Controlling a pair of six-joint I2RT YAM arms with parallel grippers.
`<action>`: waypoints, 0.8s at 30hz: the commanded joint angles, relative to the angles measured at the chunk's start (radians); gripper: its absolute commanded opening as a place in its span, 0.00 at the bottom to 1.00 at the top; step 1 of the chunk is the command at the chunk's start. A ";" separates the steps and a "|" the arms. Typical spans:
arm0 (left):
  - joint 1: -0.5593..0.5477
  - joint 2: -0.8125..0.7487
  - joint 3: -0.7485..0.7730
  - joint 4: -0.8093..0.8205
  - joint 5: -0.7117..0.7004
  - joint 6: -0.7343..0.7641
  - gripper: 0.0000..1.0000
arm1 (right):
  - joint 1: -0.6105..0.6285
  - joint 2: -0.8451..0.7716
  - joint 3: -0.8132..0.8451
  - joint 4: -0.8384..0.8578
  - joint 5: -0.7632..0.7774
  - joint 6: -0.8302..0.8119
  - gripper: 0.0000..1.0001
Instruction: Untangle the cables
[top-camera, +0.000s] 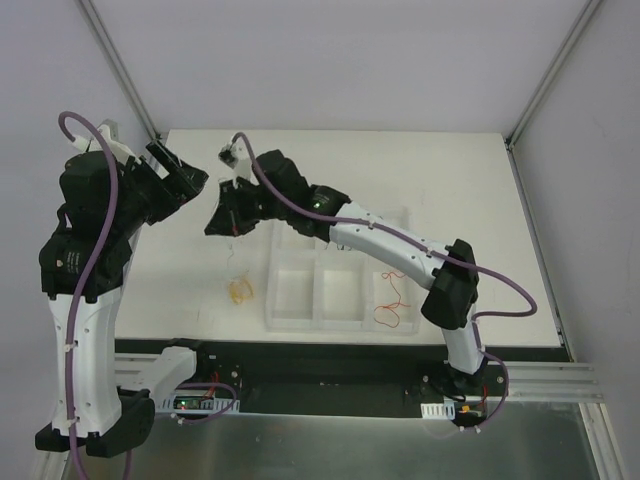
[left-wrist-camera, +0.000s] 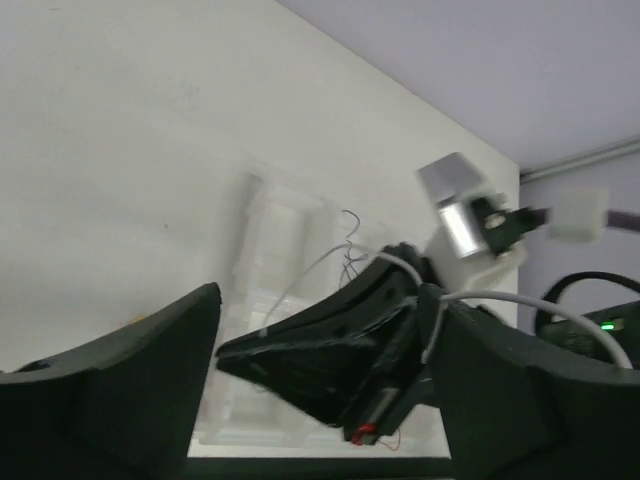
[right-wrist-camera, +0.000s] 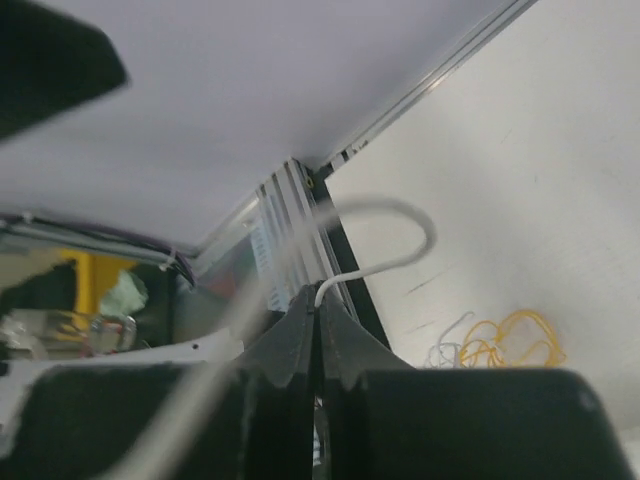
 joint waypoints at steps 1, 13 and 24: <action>0.004 -0.073 -0.069 -0.041 -0.237 0.183 0.91 | -0.089 -0.043 0.108 0.018 -0.079 0.341 0.00; 0.004 -0.410 -0.716 0.130 -0.076 -0.044 0.70 | -0.197 0.023 0.276 0.027 -0.150 0.813 0.00; 0.004 -0.499 -1.036 0.531 0.153 -0.105 0.63 | -0.213 0.031 0.355 0.050 -0.107 0.983 0.00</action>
